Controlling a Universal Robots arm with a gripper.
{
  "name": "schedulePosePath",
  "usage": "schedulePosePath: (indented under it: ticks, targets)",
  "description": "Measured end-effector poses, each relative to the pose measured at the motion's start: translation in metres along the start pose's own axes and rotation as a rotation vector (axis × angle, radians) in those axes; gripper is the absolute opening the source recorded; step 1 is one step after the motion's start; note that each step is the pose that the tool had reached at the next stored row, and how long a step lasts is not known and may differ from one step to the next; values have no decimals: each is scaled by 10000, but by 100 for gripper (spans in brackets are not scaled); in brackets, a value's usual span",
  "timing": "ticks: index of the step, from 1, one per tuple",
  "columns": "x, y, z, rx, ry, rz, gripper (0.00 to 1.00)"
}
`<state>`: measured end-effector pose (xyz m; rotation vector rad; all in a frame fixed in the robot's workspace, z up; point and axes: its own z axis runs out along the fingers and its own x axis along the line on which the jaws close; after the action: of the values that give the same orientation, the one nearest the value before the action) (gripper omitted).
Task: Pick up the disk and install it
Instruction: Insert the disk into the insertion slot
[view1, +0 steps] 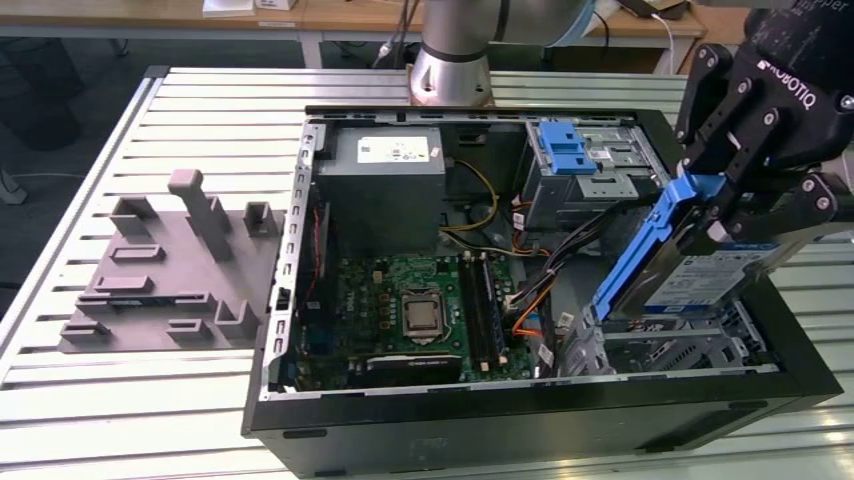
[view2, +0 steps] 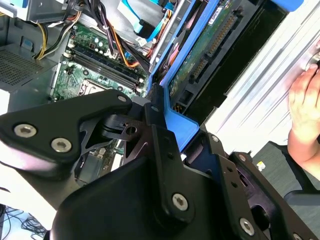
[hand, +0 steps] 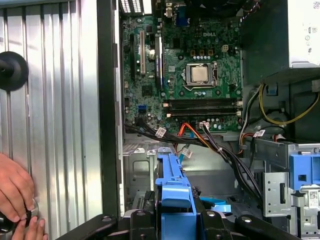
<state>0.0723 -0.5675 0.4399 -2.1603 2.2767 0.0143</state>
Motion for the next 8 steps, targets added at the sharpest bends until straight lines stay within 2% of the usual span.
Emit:
schedulePosePath:
  ticks: [8]
  targets:
    - [0,-2,35,0,0,0,36]
